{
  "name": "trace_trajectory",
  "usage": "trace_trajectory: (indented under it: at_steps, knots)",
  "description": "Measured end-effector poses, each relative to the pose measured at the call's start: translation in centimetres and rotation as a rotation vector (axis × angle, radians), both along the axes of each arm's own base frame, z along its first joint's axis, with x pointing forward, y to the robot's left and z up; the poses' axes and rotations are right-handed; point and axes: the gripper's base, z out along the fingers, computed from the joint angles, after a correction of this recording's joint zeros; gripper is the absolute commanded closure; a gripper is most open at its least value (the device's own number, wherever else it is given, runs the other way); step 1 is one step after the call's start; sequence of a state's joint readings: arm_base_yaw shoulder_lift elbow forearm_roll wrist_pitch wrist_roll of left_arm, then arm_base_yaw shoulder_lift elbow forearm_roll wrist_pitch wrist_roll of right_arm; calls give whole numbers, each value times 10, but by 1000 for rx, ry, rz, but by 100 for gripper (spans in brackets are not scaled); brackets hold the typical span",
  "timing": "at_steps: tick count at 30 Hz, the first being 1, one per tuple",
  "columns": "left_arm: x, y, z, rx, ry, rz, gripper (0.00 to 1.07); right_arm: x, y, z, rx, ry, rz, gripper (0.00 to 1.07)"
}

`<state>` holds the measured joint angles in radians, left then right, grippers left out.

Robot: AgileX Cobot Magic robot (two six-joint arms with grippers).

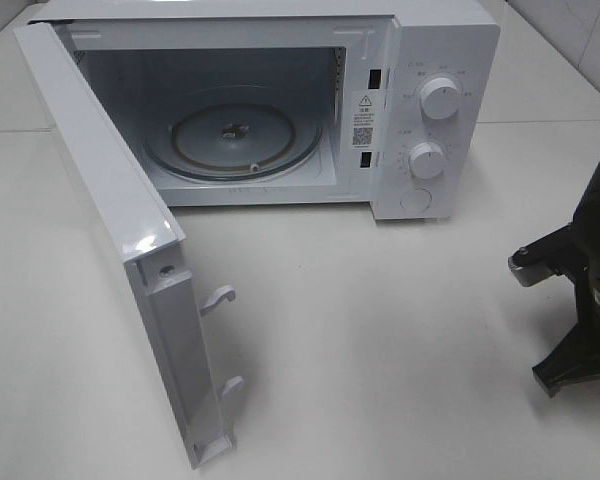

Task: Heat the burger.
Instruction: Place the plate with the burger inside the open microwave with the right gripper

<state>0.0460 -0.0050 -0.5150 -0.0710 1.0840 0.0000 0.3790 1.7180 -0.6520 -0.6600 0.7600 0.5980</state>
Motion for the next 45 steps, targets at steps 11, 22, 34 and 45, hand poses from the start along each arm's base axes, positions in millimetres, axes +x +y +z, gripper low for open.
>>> trace_trajectory:
  at_steps: [11,22,34,45]
  knots:
    - [0,0,0,0,0,0,7,-5,-2,40,-58,-146,35,107]
    - [0,0,0,0,0,0,7,-13,-8,65,-55,-226,14,107]
    - [0,0,0,0,0,0,7,-14,-9,69,-66,-207,50,107]
    - [0,0,0,0,0,0,7,-22,17,68,-61,-189,179,107]
